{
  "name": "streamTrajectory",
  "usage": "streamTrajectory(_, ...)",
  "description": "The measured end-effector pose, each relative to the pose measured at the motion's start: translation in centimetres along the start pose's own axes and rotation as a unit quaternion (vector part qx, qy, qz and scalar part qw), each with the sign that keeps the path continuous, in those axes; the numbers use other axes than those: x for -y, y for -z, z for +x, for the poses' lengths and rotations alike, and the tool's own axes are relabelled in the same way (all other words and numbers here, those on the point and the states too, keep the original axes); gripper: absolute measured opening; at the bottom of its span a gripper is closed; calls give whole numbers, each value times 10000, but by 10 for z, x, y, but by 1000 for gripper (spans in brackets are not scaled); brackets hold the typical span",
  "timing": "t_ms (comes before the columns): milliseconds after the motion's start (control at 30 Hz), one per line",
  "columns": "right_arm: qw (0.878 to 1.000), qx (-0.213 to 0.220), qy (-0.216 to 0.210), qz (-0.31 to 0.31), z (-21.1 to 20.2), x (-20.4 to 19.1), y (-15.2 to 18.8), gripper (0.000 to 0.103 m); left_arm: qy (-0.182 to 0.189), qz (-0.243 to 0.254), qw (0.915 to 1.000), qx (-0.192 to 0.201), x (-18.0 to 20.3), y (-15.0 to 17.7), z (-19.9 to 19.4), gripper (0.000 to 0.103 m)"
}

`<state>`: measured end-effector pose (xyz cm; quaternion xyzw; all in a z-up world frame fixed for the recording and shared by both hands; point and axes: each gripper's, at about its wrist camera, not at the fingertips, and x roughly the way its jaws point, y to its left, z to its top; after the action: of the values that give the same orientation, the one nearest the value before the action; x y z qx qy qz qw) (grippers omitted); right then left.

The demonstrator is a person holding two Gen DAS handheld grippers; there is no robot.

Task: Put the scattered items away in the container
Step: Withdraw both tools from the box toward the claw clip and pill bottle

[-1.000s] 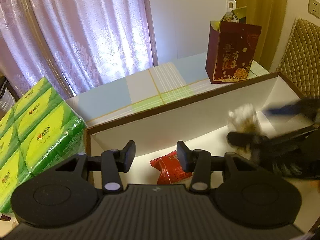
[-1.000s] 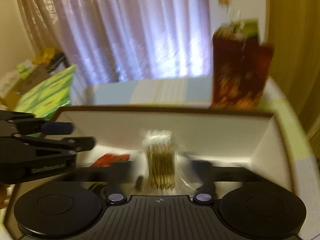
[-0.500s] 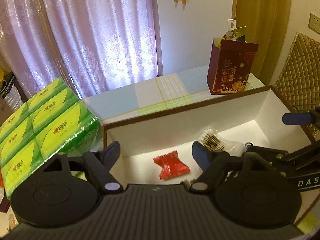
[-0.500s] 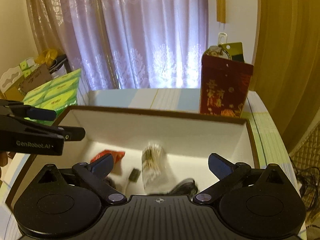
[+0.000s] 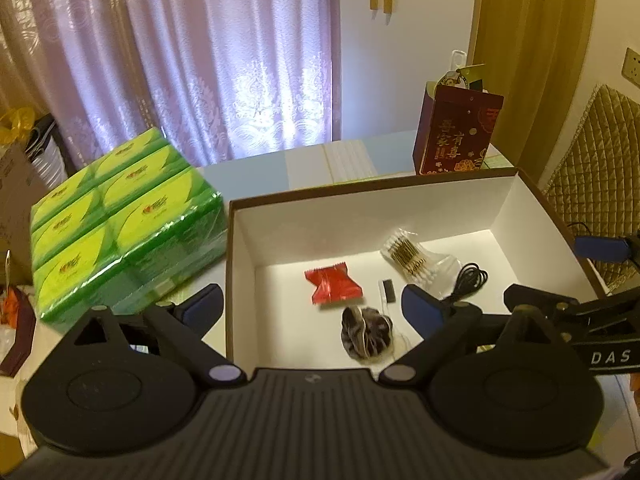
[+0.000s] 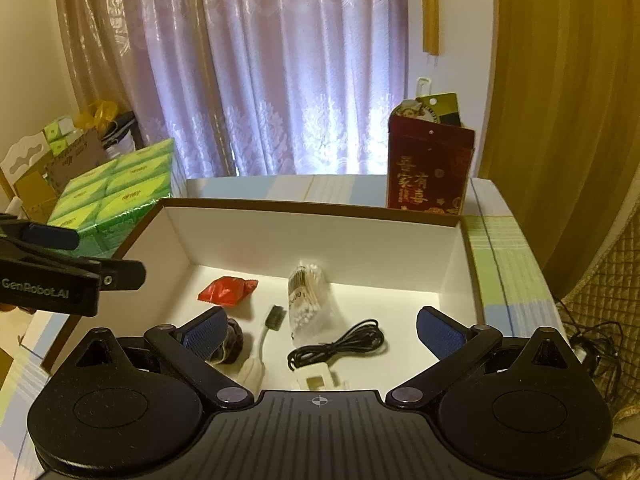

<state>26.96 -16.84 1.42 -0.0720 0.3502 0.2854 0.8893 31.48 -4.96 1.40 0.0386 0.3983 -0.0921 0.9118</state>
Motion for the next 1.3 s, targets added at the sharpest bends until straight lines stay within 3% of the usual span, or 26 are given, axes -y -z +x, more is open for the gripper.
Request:
streamTrajectory(300, 9997, 205, 18, 89, -42, -4, 15, 103, -38, -309, 9995, 11, -3, 31, -43, 95)
streamTrajectory(700, 9997, 123, -202, 53, -84, -18, 53, 103, -126, -421, 9989, -143, 8, 82, -85, 95)
streamTrajectory(1300, 9994, -235, -208, -123, -105, -33, 98, 103, -123, -383, 9987, -311, 30, 126, -107, 98)
